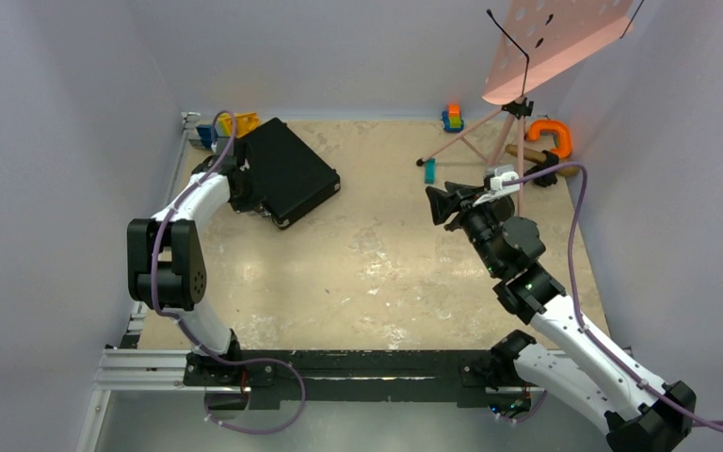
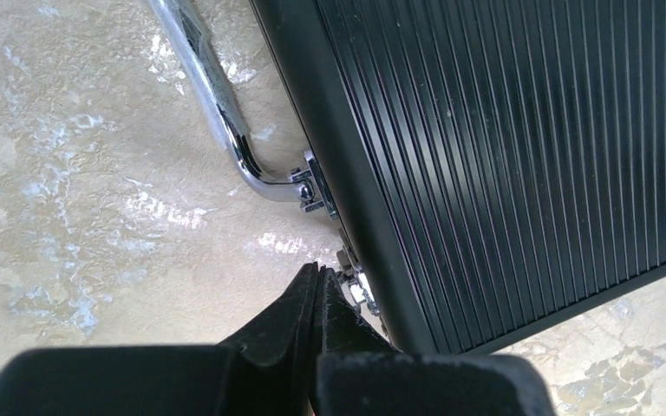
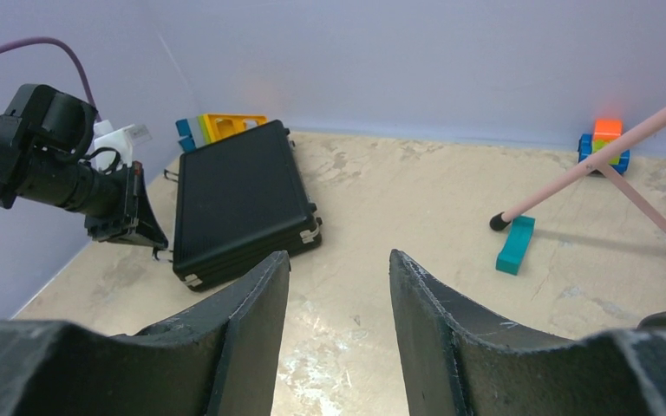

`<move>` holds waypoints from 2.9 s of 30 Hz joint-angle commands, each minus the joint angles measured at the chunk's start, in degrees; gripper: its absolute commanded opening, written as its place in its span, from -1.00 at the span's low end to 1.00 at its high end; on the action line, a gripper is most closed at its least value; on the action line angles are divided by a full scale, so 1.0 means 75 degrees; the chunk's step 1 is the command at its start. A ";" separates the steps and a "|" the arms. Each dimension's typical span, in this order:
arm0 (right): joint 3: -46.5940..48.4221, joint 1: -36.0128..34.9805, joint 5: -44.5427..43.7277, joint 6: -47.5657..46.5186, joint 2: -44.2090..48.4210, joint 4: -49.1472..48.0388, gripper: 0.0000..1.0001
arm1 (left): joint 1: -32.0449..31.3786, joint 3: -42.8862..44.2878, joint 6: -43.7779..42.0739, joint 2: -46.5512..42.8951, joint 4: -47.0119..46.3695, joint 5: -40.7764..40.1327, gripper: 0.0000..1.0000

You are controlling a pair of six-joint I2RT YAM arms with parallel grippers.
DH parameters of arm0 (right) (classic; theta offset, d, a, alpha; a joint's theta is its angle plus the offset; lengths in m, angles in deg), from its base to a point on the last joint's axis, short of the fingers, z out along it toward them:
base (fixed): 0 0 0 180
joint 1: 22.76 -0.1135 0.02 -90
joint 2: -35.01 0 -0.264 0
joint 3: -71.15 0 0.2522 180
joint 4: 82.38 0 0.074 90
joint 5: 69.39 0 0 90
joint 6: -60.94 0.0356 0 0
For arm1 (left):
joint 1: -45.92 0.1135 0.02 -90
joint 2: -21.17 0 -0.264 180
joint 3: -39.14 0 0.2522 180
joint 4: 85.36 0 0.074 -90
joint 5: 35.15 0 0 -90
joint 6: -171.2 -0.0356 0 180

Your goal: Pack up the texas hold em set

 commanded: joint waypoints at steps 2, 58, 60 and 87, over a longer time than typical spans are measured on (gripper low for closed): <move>-0.0080 0.0011 -0.0276 -0.0143 0.0165 -0.0179 0.01 | 0.0061 -0.0014 0.0340 0.0285 0.0437 0.0368 -1.00; -0.0293 0.0025 -0.0351 -0.0120 0.0495 -0.0260 0.02 | -0.0212 -0.0884 -0.0665 -0.1434 -0.0228 0.0377 -1.00; -0.0301 0.0028 -0.0341 -0.0121 0.0482 -0.0260 0.02 | -0.0216 -0.0815 -0.0692 -0.1395 -0.0303 0.0377 -1.00; -0.0325 0.0023 -0.0380 -0.0131 0.0472 -0.0260 0.02 | -0.0195 -0.0543 0.0445 -0.0403 0.0404 0.0115 -1.00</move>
